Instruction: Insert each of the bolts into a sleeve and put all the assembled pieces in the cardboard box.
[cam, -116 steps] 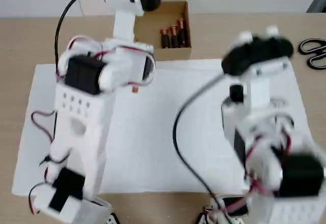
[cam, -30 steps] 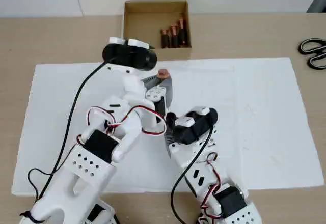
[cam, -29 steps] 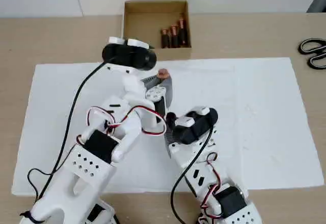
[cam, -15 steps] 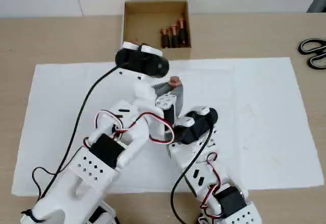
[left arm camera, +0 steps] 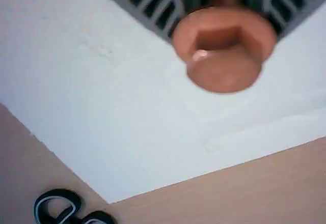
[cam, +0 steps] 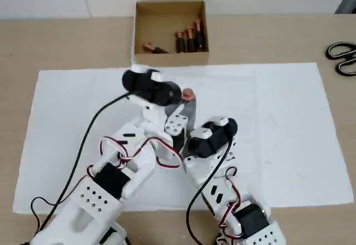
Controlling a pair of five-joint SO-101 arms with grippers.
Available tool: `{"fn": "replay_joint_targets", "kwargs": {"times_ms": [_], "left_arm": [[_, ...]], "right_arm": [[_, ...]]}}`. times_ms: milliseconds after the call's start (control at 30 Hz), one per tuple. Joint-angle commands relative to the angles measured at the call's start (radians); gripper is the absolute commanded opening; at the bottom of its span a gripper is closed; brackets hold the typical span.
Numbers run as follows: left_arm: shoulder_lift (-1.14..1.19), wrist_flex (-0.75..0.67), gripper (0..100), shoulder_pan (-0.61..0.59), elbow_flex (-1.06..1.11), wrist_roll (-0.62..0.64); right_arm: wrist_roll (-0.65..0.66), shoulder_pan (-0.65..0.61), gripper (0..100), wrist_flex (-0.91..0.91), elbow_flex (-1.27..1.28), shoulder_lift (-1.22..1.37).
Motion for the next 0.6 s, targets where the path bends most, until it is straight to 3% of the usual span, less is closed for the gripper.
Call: {"fn": "replay_joint_targets", "kwargs": {"times_ms": [0,567], "left_arm": [[-0.040,-0.032,1,0.005,0.008,-0.009],[-0.041,0.011,1,0.005,0.065,-0.011]], "right_arm": [[-0.014,-0.001,0.4,-0.019,-0.006,-0.005],[-0.014,-0.001,0.4,-0.019,-0.006,-0.004]]}}
